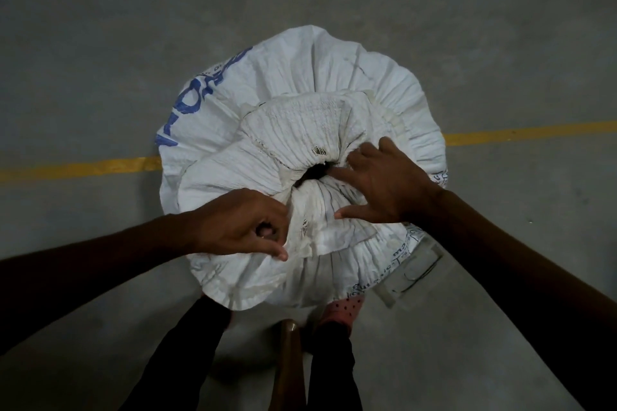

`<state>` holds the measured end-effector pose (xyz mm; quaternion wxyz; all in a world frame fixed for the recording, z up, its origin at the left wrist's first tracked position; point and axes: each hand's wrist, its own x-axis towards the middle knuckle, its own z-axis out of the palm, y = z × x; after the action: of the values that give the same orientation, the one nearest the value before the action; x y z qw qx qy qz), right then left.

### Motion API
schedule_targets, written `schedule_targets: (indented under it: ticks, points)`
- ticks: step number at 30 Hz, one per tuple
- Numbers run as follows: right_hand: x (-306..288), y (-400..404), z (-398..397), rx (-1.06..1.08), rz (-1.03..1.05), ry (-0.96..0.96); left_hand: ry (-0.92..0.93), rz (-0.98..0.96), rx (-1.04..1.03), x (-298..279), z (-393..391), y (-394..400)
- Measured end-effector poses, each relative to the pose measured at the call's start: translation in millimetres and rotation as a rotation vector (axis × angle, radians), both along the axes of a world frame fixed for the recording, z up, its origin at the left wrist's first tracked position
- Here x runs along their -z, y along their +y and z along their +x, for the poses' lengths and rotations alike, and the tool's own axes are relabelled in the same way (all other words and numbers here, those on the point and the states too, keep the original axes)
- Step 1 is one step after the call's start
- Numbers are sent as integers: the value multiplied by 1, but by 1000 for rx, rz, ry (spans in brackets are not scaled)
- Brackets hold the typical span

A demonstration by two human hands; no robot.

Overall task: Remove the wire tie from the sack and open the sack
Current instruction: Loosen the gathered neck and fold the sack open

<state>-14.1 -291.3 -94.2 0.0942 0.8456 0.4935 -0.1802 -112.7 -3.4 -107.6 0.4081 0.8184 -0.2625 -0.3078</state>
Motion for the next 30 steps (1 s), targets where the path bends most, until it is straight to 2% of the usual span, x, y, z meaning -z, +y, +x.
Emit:
schedule_targets:
  ticks: [5, 8, 12, 16, 19, 24, 27, 30]
  points:
    - [12, 20, -8, -7, -74, 91, 11, 9, 131, -10, 11, 11]
    - [6, 31, -12, 25, -54, 167, -93, 36, 208, -14, 16, 15]
    - [6, 25, -11, 58, 27, 231, -239, 154, 109, -14, 21, 11]
    - [8, 10, -13, -7, 160, 273, -396, 110, -62, -8, 22, -12]
    - [3, -1, -14, 9, 297, 307, -432, 196, -39, -1, 26, -31]
    - [3, -19, -21, -16, 348, 294, -525, 383, 84, 11, 32, -42]
    - [-3, -25, -25, -66, 332, 269, -625, 387, 116, 8, 25, -40]
    - [-13, -20, -31, -137, 299, 186, -623, 323, 143, 1, 17, -32]
